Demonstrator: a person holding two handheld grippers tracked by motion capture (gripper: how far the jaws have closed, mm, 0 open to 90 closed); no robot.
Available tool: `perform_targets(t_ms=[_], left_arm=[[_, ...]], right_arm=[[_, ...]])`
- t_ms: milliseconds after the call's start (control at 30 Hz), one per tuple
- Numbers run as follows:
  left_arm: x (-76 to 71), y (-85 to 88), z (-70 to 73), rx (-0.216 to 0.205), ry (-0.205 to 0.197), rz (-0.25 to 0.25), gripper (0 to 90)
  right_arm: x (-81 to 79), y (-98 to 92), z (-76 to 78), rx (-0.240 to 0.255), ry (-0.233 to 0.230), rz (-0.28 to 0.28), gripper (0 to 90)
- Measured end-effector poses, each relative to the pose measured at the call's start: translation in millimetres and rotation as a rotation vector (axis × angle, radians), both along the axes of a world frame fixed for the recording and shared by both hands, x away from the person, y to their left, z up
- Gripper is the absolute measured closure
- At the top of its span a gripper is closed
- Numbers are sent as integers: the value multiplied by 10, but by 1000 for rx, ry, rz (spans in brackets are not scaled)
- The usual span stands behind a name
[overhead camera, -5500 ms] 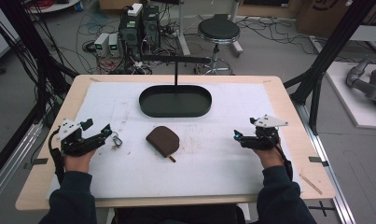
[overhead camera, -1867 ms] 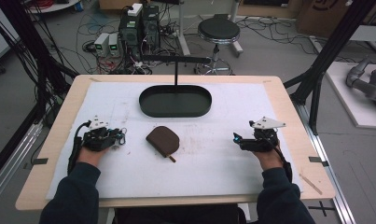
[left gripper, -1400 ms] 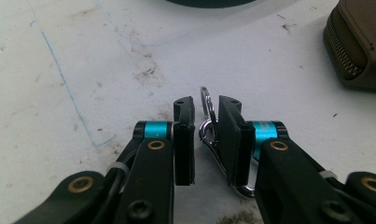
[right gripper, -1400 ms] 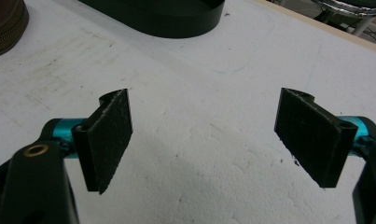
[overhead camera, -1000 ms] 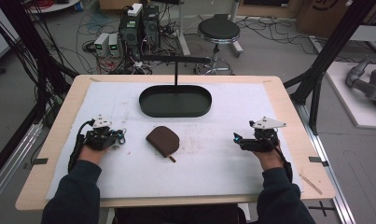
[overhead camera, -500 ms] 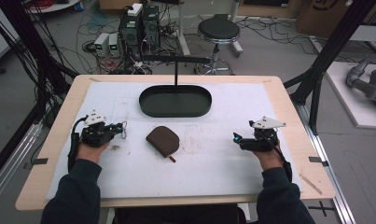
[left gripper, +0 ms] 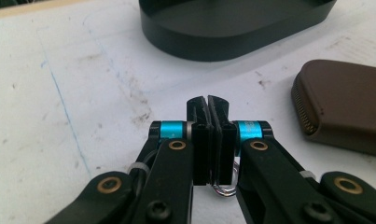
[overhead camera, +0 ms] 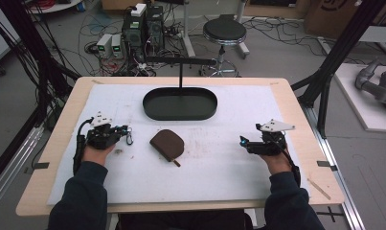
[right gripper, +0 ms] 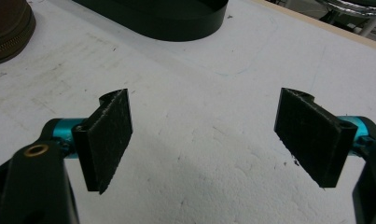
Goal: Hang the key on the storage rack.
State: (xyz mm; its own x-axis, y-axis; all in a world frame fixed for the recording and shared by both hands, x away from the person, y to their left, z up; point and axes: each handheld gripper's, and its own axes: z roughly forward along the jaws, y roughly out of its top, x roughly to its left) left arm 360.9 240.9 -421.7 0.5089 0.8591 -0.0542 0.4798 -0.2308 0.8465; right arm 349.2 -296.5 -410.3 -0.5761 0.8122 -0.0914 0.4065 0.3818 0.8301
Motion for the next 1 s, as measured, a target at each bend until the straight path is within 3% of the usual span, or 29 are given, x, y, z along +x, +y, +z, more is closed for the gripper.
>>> perform_targets(t_ms=[233,567,700,833,1000], left_arm=[[55,6,-109,23,63,3,879],[50,70,-152,30,108,24,870],[47,92,-153,30,124,13,868],[66,99,-150,73,159,-23,856],[57,96,-148,72,174,-38,875]], right_arm=[[-5,16,-2,-7,1,0,194],[-9,15,0,-5,1,1,194],[-7,14,-2,-5,2,1,194],[-6,18,-2,-9,1,5,194],[-5,14,-3,-6,4,1,194]])
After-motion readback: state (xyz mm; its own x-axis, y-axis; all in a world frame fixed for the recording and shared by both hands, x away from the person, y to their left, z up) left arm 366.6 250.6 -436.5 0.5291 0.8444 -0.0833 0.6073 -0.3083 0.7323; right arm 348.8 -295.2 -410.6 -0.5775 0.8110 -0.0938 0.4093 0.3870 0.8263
